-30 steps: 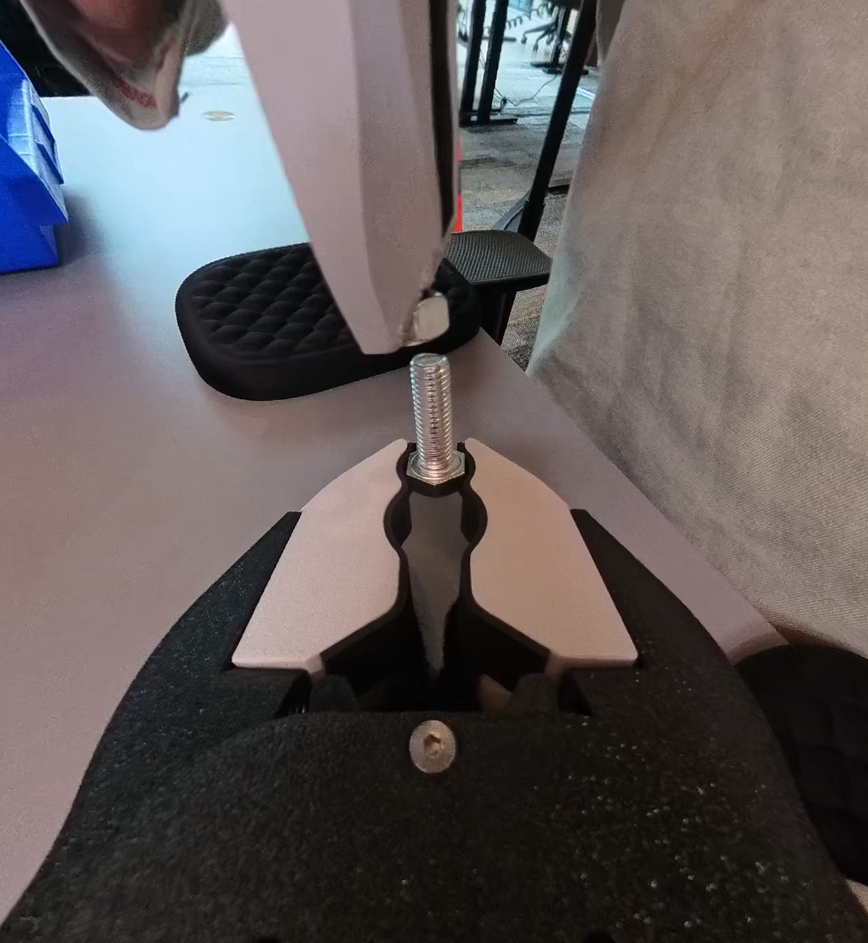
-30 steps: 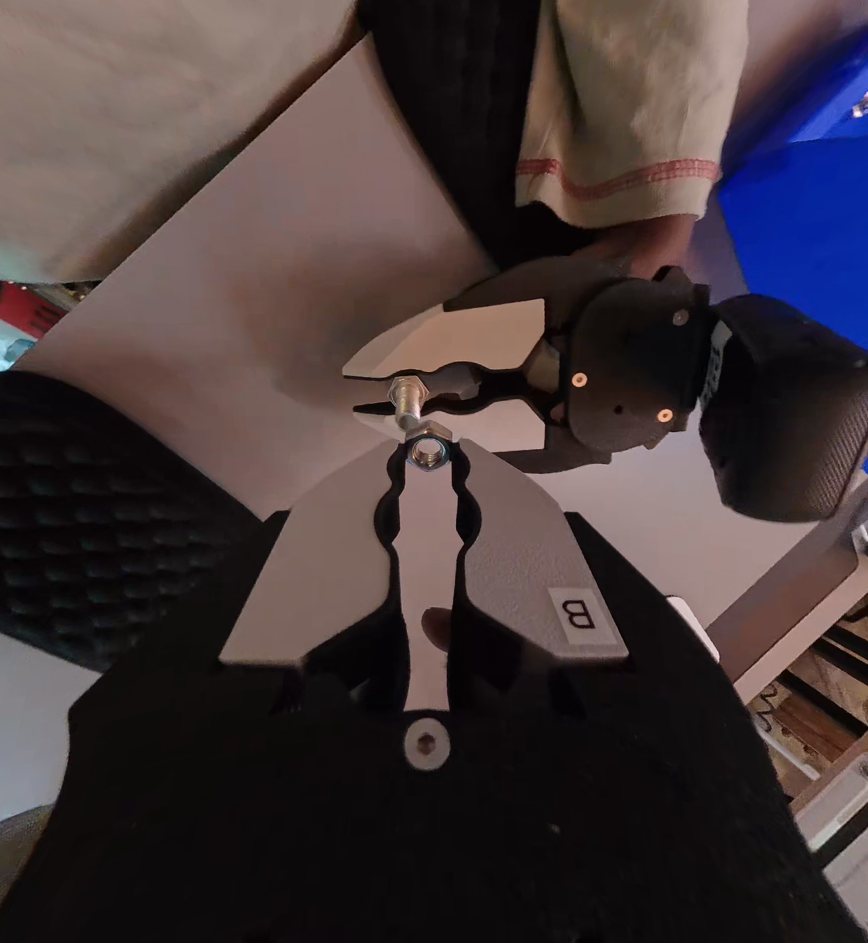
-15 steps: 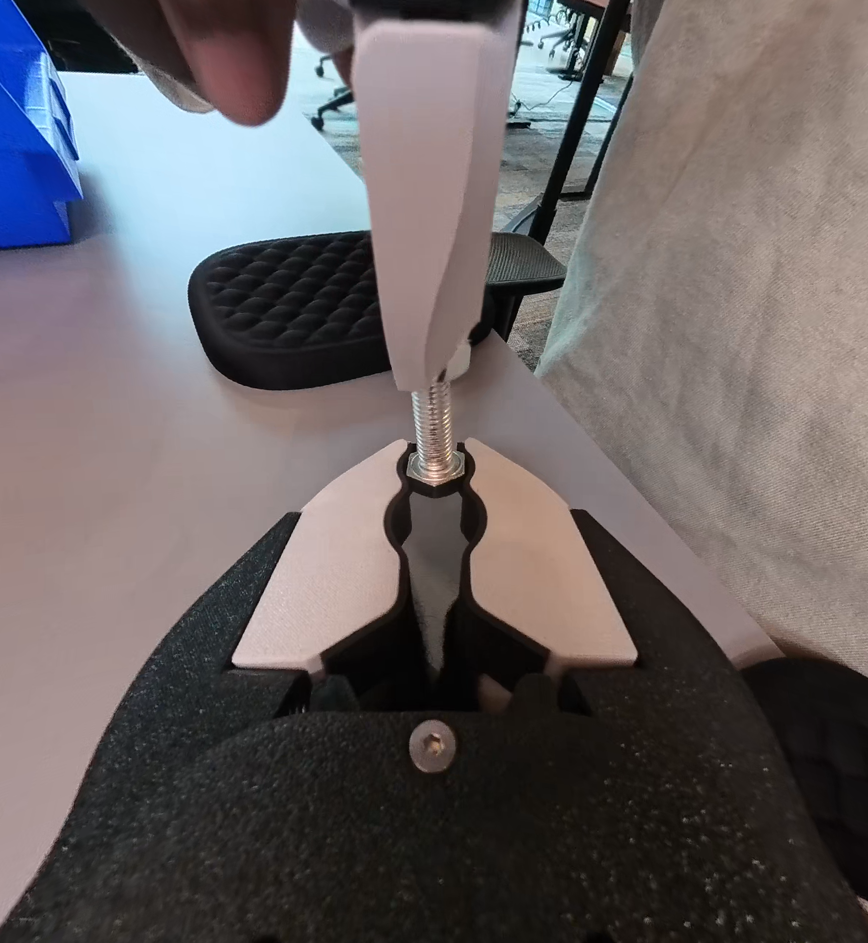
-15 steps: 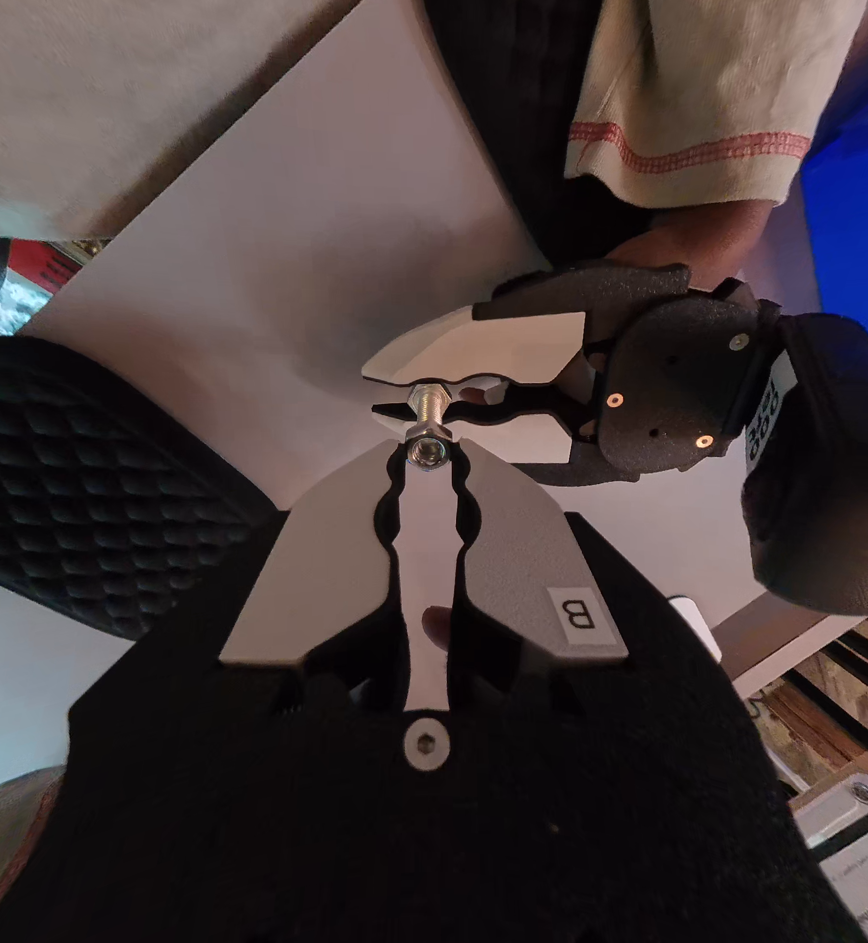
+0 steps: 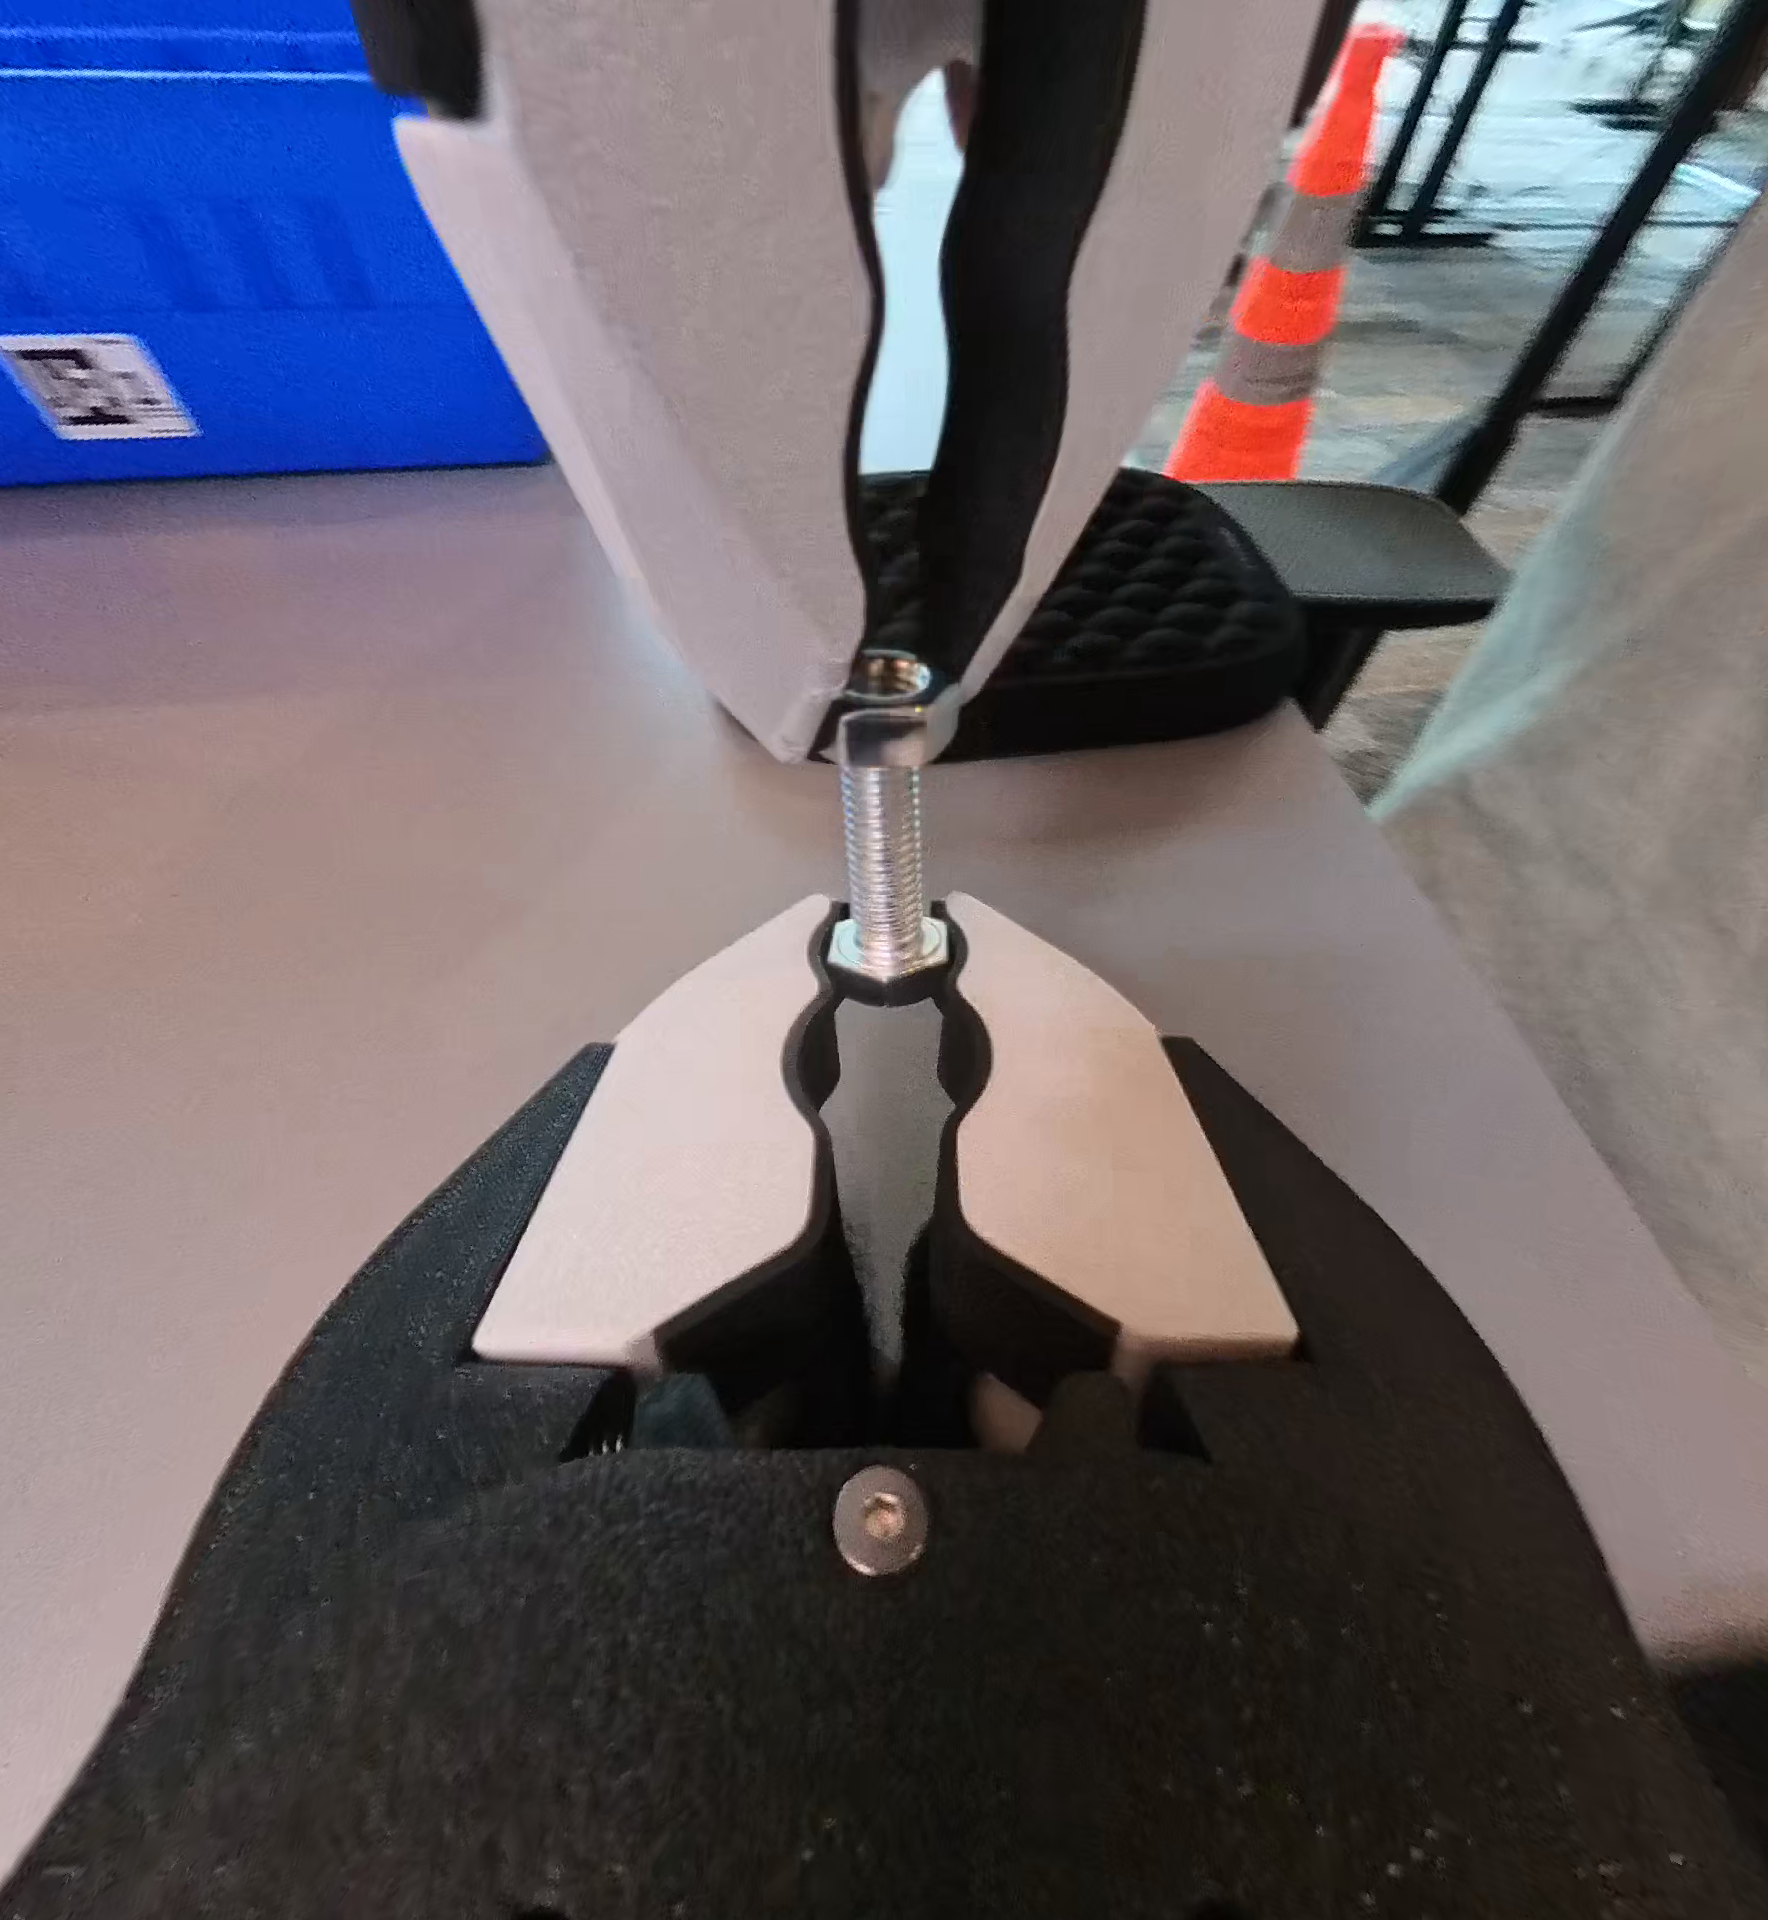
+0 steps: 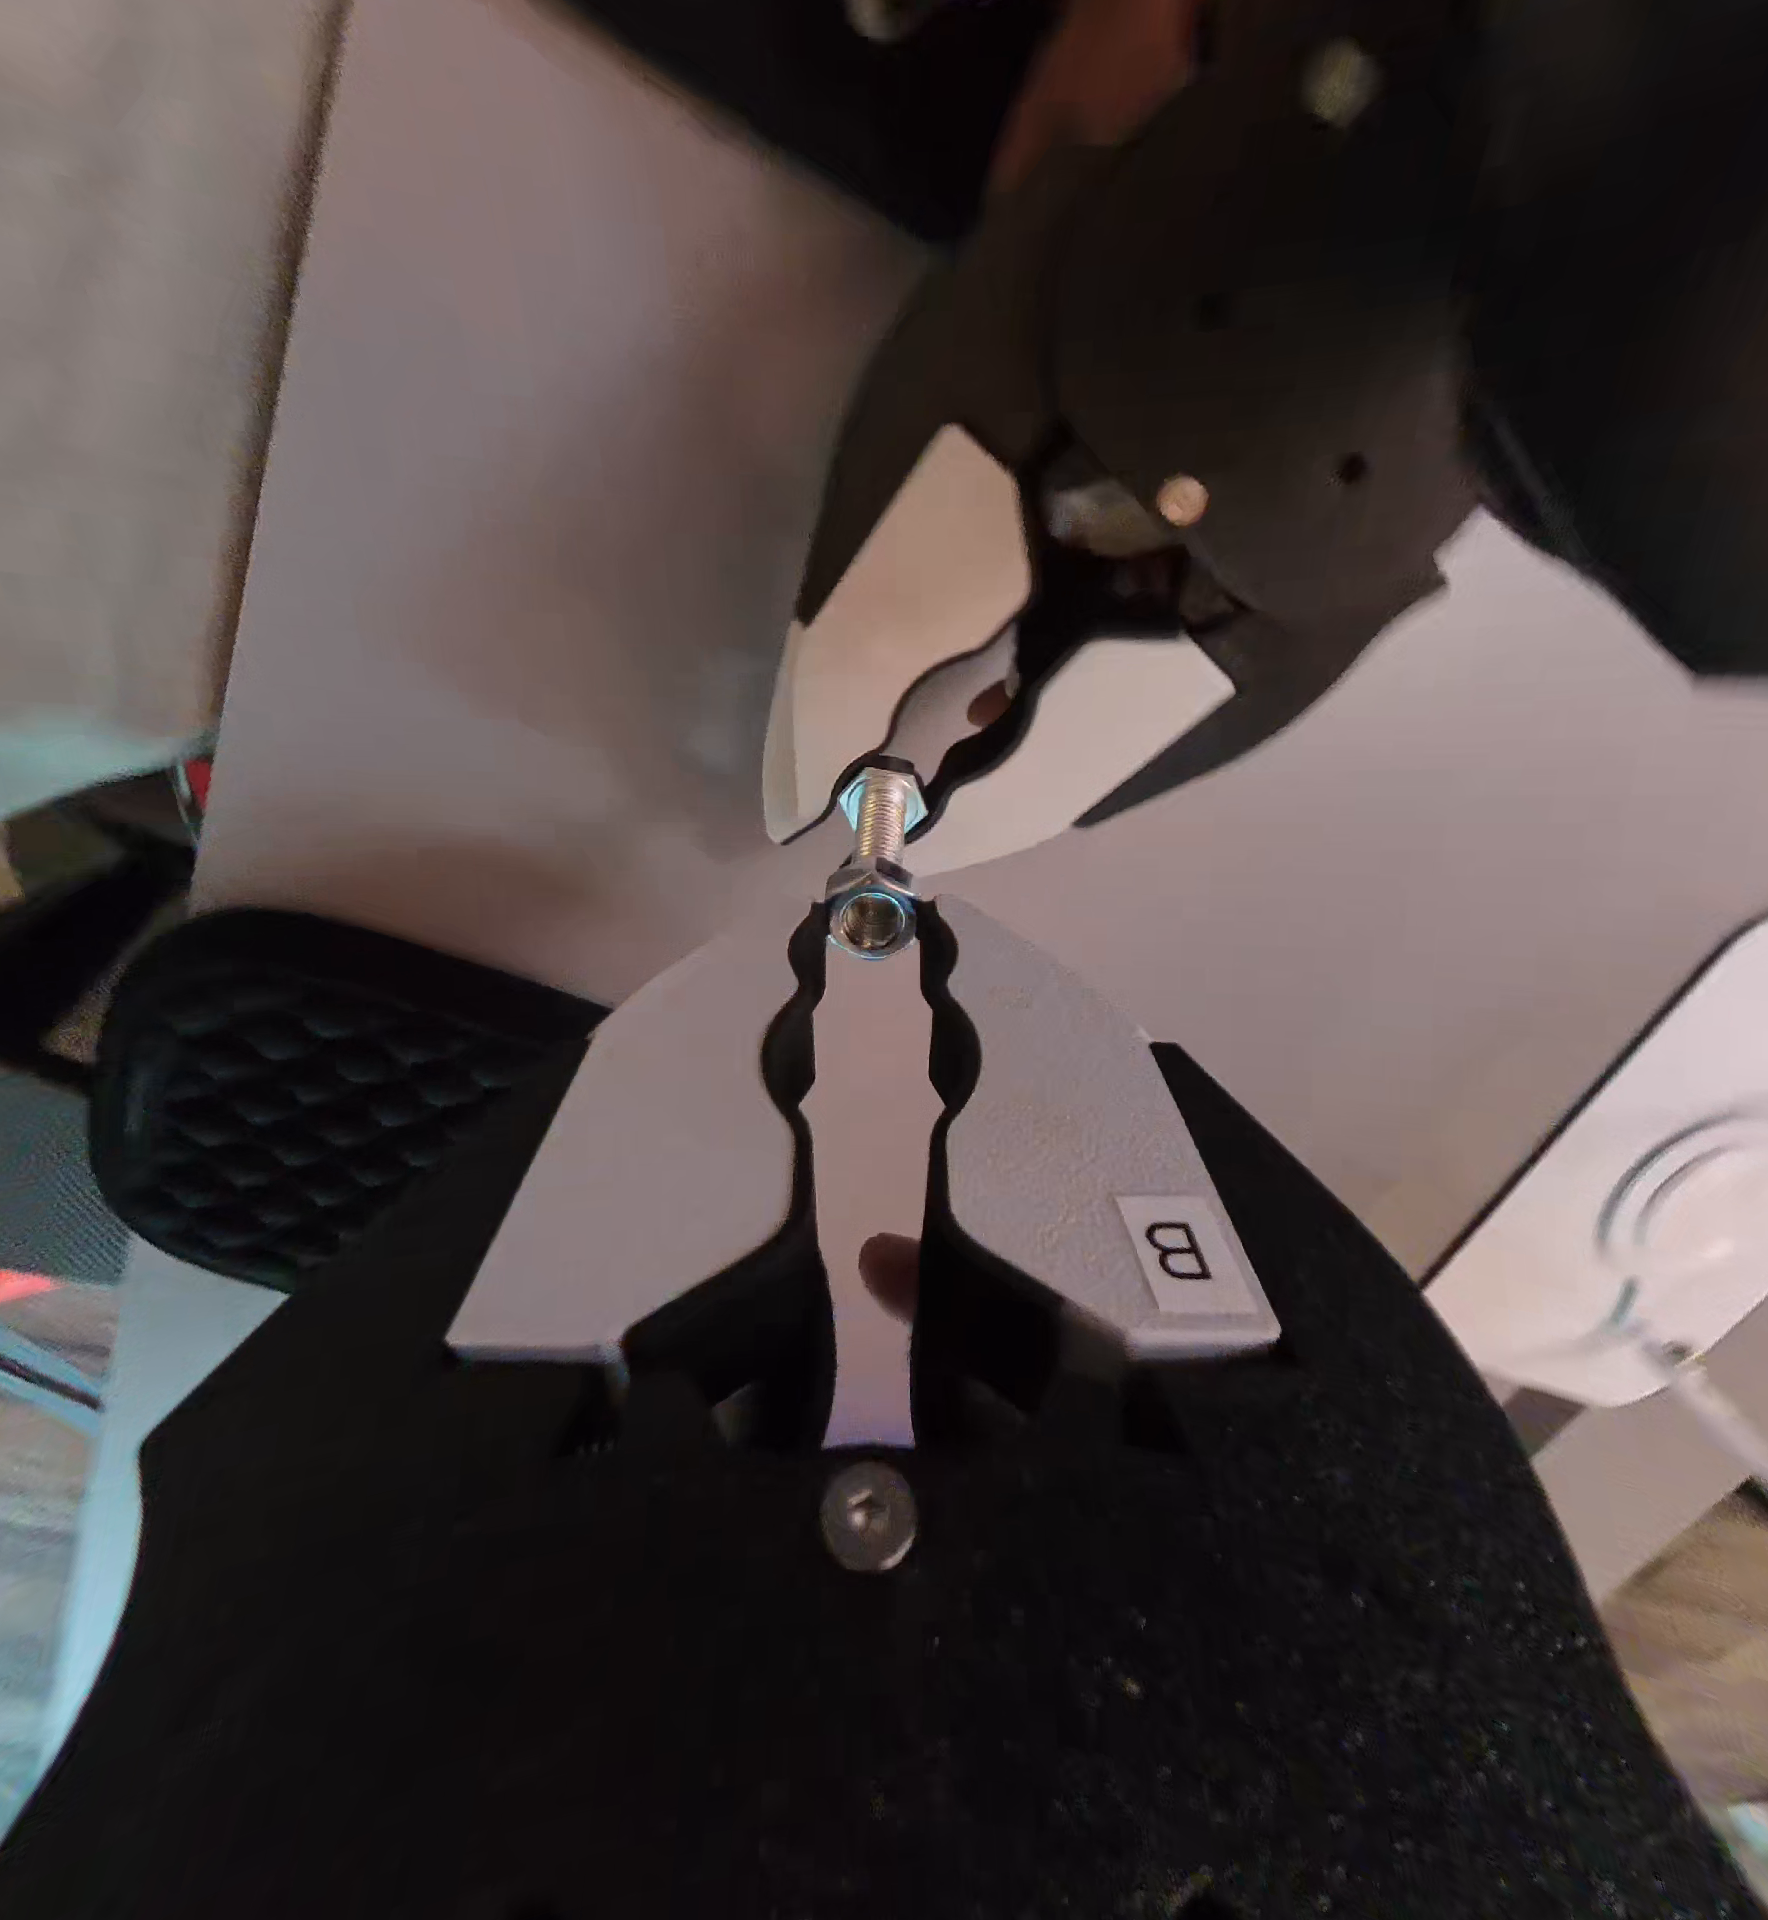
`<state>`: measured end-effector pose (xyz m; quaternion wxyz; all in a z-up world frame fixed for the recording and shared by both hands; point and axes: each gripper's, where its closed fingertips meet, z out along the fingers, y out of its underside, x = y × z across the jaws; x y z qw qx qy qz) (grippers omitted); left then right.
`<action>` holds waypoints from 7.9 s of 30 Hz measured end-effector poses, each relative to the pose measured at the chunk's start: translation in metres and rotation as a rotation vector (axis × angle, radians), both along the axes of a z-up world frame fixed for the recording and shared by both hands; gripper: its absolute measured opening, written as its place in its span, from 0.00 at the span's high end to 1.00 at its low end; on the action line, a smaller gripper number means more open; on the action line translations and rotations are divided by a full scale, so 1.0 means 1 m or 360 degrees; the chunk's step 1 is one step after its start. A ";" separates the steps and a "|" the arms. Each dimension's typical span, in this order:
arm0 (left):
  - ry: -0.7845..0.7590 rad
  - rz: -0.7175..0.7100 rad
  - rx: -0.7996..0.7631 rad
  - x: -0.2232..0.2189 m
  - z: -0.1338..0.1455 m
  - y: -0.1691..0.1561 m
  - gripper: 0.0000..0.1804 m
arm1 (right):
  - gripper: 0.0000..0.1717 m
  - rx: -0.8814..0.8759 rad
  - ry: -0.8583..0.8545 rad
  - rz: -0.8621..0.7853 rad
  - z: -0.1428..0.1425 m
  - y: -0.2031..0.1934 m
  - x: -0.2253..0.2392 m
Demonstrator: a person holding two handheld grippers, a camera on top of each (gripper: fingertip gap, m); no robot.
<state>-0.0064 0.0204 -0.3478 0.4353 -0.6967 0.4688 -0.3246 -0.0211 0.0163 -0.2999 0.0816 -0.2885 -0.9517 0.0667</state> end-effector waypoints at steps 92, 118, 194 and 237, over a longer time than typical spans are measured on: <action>-0.0443 0.0505 0.0319 -0.048 0.044 0.037 0.92 | 0.84 -0.0708 0.0514 -0.0743 -0.070 -0.064 -0.014; -0.0379 0.0425 0.0313 -0.042 0.040 0.033 0.92 | 1.00 -0.0758 0.0393 -0.0623 -0.066 -0.074 -0.007; 0.0185 0.0041 0.0200 -0.009 -0.008 0.013 0.92 | 0.89 -0.0294 0.0703 -0.0484 -0.015 0.024 0.055; 0.0223 0.0135 0.0103 -0.016 -0.014 0.020 0.92 | 0.89 -0.0387 0.0679 -0.0366 -0.010 0.016 -0.013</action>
